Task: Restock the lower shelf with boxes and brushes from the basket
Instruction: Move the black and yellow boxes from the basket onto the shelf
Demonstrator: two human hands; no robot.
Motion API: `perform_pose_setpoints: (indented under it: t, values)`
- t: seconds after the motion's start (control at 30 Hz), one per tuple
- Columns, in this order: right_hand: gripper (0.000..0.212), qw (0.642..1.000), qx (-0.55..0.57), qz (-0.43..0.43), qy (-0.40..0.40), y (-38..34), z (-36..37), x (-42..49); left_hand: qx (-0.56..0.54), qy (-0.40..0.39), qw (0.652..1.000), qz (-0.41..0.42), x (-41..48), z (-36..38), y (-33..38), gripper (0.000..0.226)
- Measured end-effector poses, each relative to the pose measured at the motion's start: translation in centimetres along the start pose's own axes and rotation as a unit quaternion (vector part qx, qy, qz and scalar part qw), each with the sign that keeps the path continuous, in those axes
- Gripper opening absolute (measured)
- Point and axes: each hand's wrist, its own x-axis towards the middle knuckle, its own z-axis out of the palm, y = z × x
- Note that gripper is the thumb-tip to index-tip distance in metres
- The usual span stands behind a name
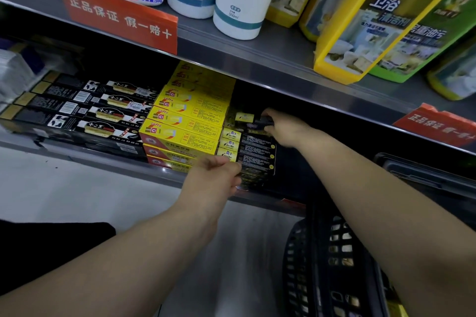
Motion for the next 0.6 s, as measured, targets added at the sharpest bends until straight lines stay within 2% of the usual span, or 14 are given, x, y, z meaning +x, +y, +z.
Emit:
perform_pose_setpoints:
  t: [0.13,0.3,0.4,0.5,0.6]
  values:
    - [0.040,0.997,0.024,-0.002,-0.079,-0.7,2.3,1.3,0.012,-0.004,1.000,0.002,0.0,-0.2,-0.1,0.006]
    - [0.046,0.996,0.021,0.000,-0.084,-0.3,1.9,0.3,0.033,-0.007,0.999,0.004,-0.3,0.2,-0.2,0.005]
    - [0.049,0.998,0.024,0.003,-0.058,-0.3,0.0,-1.7,0.053,-0.016,0.998,0.019,-1.0,1.2,-0.3,0.008]
    - [0.035,0.992,0.123,-0.034,-0.010,-0.3,-2.8,-5.5,0.118,-0.051,0.988,0.091,-2.2,2.8,-0.8,0.013]
    - [0.021,0.972,0.223,-0.073,0.014,0.8,-5.0,-11.3,0.218,-0.131,0.942,0.218,-3.7,4.9,-1.5,0.015]
